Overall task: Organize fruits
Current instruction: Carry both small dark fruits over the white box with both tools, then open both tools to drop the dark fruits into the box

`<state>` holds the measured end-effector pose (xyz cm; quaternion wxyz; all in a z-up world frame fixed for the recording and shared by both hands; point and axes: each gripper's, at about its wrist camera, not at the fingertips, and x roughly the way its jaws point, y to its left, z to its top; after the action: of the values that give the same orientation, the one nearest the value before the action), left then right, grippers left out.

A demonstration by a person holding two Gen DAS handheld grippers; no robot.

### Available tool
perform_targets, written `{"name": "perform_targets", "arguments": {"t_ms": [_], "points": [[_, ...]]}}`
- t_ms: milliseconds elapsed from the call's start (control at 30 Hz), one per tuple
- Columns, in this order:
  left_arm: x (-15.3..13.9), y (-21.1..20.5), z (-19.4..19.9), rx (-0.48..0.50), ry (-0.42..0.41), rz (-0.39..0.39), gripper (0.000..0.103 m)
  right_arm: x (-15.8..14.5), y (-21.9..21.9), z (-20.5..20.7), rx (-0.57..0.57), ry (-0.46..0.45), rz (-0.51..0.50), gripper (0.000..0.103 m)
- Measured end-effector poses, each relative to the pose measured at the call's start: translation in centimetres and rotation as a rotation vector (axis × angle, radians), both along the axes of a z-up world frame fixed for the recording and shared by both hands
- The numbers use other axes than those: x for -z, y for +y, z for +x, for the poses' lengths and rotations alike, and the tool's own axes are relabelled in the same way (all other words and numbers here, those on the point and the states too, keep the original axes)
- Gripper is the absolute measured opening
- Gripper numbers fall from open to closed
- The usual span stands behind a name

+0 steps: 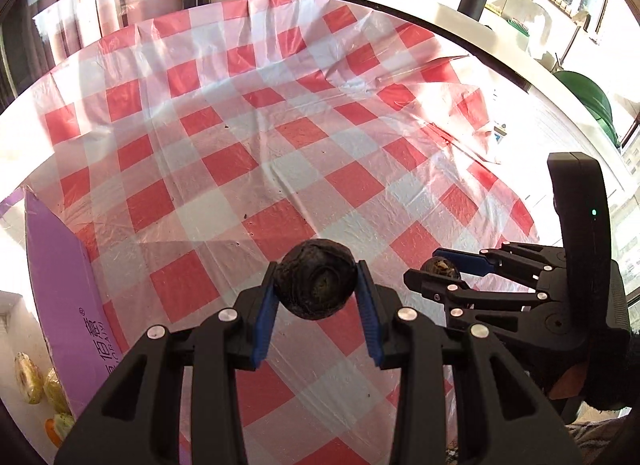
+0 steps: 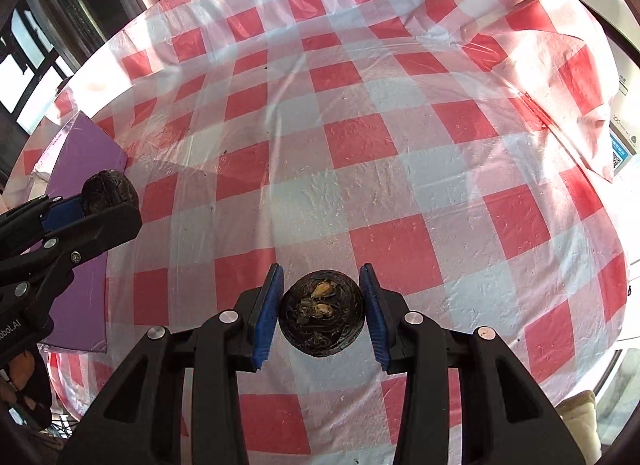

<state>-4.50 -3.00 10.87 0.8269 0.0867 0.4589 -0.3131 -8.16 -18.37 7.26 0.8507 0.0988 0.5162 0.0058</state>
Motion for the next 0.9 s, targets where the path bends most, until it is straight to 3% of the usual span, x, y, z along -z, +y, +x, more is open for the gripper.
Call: {"name": "perform_targets", "arguments": {"t_ms": [233, 533, 767, 900], "points": [[-3.4, 6.2, 0.0, -0.1, -0.059, -0.075, 0.037, -2.6, 6.8, 1.0, -0.137, -0.065, -0.01, 0.039], [-5.3, 15.3, -0.6, -0.239, -0.122, -0.122, 0.037, -6.0, 13.2, 0.7, -0.239, -0.154, 0.018, 0.039], [-5.5, 21.7, -1.0, -0.371, -0.187, -0.082, 0.037, -8.0, 19.8, 0.5, -0.392, -0.209, 0.003, 0.039], [-4.5, 25.6, -0.4, -0.476, -0.15, -0.067, 0.037, -8.1, 24.1, 0.4, -0.516, -0.217, -0.034, 0.039]]}}
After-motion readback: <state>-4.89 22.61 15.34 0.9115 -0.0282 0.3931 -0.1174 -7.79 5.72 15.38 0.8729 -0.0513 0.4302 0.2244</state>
